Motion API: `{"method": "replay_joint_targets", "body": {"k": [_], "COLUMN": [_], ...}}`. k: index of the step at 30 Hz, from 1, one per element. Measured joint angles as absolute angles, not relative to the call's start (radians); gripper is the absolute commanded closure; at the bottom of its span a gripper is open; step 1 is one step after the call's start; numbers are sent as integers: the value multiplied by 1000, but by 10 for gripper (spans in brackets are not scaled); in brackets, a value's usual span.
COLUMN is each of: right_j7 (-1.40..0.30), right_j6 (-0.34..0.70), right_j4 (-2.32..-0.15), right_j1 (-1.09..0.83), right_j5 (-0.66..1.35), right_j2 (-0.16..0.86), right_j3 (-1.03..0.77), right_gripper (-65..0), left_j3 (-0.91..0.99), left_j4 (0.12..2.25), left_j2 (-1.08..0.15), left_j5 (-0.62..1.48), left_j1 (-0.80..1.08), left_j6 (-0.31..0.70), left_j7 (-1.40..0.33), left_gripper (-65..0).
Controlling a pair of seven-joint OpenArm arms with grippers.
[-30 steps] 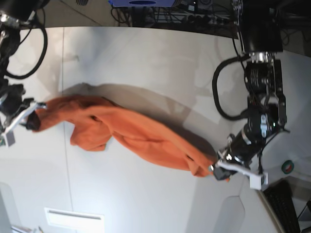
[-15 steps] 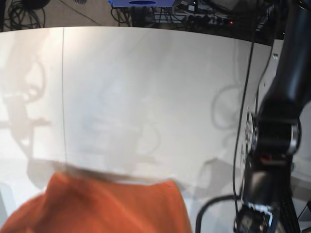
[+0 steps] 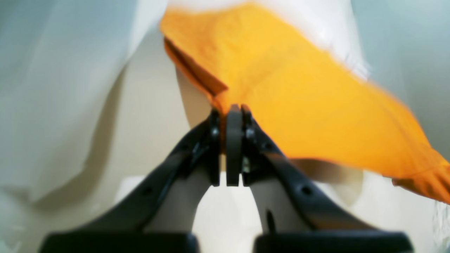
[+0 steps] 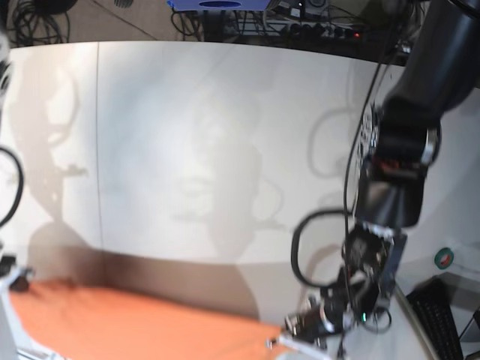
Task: Layout the t-shirt on the table in an organized manner, then fold the t-shirt properly
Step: 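Lift the shirt with both grippers and flick it flat onto the table, then pull the shirt edges apart with both grippers to smooth it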
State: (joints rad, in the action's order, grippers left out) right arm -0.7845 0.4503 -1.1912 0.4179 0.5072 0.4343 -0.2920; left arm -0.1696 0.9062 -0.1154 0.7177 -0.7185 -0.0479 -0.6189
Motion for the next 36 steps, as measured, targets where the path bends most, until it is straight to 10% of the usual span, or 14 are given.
{"method": "replay_joint_targets", "body": {"k": [17, 36], "right_j7": [-627, -635], "right_j6": [442, 448], "right_j4": [-1351, -1723], "right_j1": [-245, -515], "right_j5": [495, 505], "right_j2": [241, 165], "right_j3": [-463, -524], "right_gripper": [0, 0], "left_j3": [-165, 39], "left_j4": [1143, 1554], "left_j2": [-184, -270], "left_j5": [719, 722], "left_j1": [-102, 200], "left_j6": [-51, -125], "left_j7": [-599, -730], "left_gripper": [0, 0]}}
